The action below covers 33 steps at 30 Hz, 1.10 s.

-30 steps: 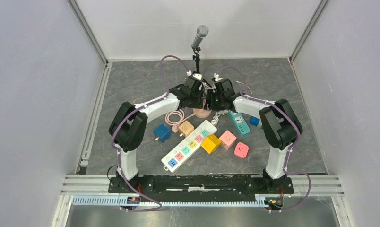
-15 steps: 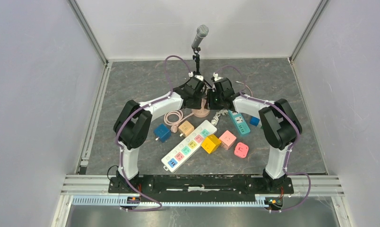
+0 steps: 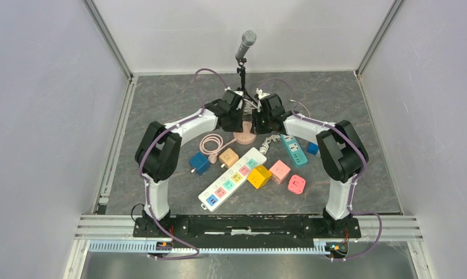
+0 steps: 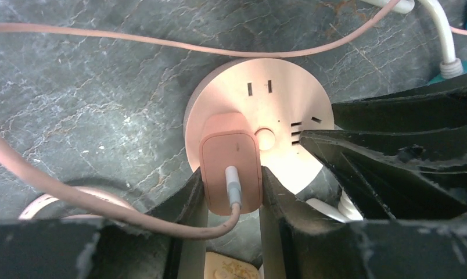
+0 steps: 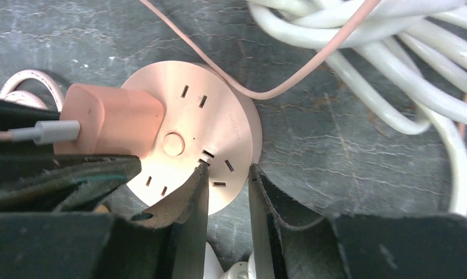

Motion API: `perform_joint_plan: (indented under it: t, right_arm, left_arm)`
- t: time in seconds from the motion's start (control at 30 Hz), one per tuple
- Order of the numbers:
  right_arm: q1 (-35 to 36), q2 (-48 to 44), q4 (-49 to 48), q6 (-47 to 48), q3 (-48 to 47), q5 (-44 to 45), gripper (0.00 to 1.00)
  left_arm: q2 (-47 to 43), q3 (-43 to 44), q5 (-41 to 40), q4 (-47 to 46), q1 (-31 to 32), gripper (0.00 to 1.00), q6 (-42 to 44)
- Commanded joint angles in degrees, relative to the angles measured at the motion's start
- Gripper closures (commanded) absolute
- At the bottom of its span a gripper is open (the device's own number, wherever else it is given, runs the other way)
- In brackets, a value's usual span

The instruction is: Pull the plug off the socket

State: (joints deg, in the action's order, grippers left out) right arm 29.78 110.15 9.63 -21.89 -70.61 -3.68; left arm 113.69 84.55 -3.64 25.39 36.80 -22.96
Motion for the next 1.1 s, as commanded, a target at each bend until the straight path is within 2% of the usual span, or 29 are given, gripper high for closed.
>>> perform_joint_plan:
  t: [0.0,0.1,0.17,0.37,0.53,0.6,0.67,0.73,1.07]
  right_arm:
    - [1.11,4.23,3.83,3.04,3.50,-1.00,0.68]
    - [1.16,4.27,3.65,2.65,3.95,-0.51,0.69]
    - [1.15,4.18,3.68,2.38,4.29,0.16,0.68]
    - [1.42,4.32,2.92,1.02,5.39,1.08,0.68]
    - [1.51,4.19,3.29,0.38,5.55,2.68,0.68]
    - [1.53,4.11,3.17,0.10,5.79,2.97,0.68]
    - [1.51,4.12,2.89,-0.29,6.00,2.94,0.68]
    - [1.51,4.19,2.21,-0.64,6.51,2.64,0.68]
    - [1.53,2.31,-0.19,-0.91,7.48,2.20,0.66]
  left_arm:
    - [-7.17,-2.83,16.49,-8.62,-2.87,0.90,-4.29]
    - [-6.83,-3.07,22.06,-11.81,-3.22,0.91,-5.58]
    - [-6.10,-1.45,20.39,-10.96,-2.91,0.91,-5.77]
    - [-2.41,6.51,-0.02,1.26,2.97,0.91,-2.62]
    - [-0.05,11.68,-6.32,8.75,3.56,0.92,-2.55]
    - [-0.66,11.67,-3.42,8.71,2.82,0.92,-1.59]
    - [-1.98,9.61,5.68,6.61,0.57,0.92,-1.88]
    - [-3.29,7.99,10.29,4.81,-1.24,0.92,-2.90]
    - [-7.43,5.59,7.45,9.23,-4.85,0.88,1.84]
